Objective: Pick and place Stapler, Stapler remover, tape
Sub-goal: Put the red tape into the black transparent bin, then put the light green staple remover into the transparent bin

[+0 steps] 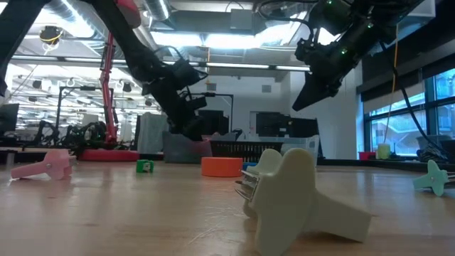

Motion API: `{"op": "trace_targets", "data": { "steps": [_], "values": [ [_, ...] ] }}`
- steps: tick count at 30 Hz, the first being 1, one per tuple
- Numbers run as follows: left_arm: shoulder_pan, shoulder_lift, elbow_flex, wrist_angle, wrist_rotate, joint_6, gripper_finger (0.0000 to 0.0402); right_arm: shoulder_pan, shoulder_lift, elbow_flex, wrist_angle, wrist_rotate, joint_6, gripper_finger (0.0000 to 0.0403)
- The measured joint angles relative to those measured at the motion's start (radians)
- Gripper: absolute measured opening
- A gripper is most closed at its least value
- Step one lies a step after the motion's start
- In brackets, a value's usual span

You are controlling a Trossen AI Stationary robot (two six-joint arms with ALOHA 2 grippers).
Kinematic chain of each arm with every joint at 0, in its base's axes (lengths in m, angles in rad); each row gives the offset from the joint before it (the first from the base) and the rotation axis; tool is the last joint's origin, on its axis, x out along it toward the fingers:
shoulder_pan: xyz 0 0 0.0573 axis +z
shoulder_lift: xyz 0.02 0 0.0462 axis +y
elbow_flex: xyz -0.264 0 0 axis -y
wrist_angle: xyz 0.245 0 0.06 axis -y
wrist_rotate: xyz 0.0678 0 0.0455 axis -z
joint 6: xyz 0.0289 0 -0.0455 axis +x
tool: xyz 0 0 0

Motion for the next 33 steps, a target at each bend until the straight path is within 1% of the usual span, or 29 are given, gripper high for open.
{"op": "trace_targets", "data": {
  "steps": [2,8,10,13,16,19,24,29,33],
  "values": [
    [-0.006,-0.005,-0.001,0.009,-0.008,-0.006,0.0063,0.0,0.0,0.0,0.0,0.0,0.0,0.0063],
    [-0.019,-0.046,-0.004,0.0,-0.015,-0.007,0.0159,0.0,0.0,0.0,0.0,0.0,0.001,0.0063],
    [-0.022,-0.068,-0.004,-0.018,-0.018,-0.006,0.0183,0.0,0.0,0.0,0.0,0.0,0.001,0.0063],
    [-0.032,-0.128,-0.004,-0.044,-0.02,-0.002,0.0208,0.0,0.0,0.0,0.0,0.0,0.002,0.0063],
    [-0.047,-0.218,-0.004,-0.075,-0.02,-0.011,0.0221,0.0,0.0,0.0,0.0,0.0,0.003,0.0063],
    [-0.072,-0.325,-0.004,-0.118,-0.017,-0.04,0.0224,0.0,0.0,0.0,-0.001,0.0,0.003,0.0063],
    [-0.132,-0.509,-0.003,-0.23,0.075,-0.101,0.0225,0.0,0.0,0.0,-0.001,0.0,0.003,0.0063],
    [-0.225,-0.654,-0.003,-0.449,0.163,-0.138,0.0225,0.0,0.0,0.0,-0.001,0.0,0.003,0.0063],
    [-0.322,-0.723,-0.003,-0.689,0.176,-0.2,0.0225,0.0,0.0,0.0,-0.001,0.0,0.003,0.0063]
  ]
}}
